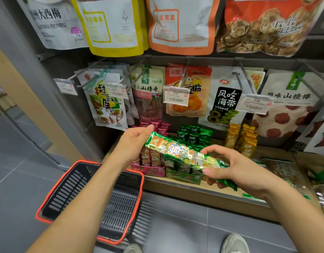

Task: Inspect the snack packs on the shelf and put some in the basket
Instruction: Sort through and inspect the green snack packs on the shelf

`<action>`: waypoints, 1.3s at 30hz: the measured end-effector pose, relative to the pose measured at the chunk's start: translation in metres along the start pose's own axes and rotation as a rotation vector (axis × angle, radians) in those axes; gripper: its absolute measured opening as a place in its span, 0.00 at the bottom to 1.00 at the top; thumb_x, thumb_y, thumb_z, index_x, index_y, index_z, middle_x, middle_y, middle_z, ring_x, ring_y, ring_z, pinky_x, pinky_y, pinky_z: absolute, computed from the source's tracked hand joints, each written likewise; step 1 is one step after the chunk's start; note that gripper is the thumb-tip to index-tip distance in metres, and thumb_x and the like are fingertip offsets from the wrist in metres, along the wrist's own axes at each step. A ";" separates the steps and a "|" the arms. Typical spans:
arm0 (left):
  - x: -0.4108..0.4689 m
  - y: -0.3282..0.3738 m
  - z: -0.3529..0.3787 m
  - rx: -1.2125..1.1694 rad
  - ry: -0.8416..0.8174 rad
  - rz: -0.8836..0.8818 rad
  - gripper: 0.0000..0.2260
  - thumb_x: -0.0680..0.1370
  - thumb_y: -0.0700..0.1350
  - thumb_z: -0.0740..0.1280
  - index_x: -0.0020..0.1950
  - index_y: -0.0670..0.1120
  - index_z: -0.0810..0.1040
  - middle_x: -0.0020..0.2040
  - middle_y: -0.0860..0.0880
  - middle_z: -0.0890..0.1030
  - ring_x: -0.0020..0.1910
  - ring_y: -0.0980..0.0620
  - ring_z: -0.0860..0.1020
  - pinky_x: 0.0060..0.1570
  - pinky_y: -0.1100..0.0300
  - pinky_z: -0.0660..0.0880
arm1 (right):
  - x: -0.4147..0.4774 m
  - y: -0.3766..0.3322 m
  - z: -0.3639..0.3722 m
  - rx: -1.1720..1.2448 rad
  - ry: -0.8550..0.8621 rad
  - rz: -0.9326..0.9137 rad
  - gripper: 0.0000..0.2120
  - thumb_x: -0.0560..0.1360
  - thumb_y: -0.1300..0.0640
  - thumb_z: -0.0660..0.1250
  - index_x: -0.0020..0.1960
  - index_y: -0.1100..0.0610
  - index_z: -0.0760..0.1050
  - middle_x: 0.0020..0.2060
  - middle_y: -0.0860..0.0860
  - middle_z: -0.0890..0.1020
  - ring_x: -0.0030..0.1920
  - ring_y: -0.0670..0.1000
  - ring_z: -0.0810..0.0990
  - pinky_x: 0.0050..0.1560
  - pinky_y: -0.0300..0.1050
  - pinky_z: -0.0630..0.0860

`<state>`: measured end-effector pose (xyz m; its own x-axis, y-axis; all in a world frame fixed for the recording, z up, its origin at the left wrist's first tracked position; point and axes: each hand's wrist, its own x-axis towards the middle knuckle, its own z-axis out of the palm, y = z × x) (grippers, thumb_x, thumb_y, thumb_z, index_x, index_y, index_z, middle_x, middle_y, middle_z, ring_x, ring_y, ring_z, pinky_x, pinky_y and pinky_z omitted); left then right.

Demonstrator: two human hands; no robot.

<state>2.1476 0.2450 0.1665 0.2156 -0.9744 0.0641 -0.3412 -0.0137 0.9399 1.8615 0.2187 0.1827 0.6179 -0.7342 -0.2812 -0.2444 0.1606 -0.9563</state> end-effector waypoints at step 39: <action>0.024 -0.072 0.063 0.841 -0.237 0.090 0.17 0.79 0.39 0.65 0.67 0.47 0.77 0.65 0.47 0.78 0.64 0.46 0.76 0.64 0.54 0.70 | 0.093 -0.013 0.046 -1.031 0.452 -0.452 0.17 0.77 0.57 0.69 0.63 0.53 0.68 0.55 0.52 0.78 0.52 0.54 0.79 0.50 0.48 0.74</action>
<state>2.1197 0.2080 0.0797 -0.0080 -0.9994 -0.0332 -0.9289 -0.0048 0.3703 1.9571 0.1787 0.1654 0.5347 -0.7855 0.3116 -0.6818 -0.6189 -0.3901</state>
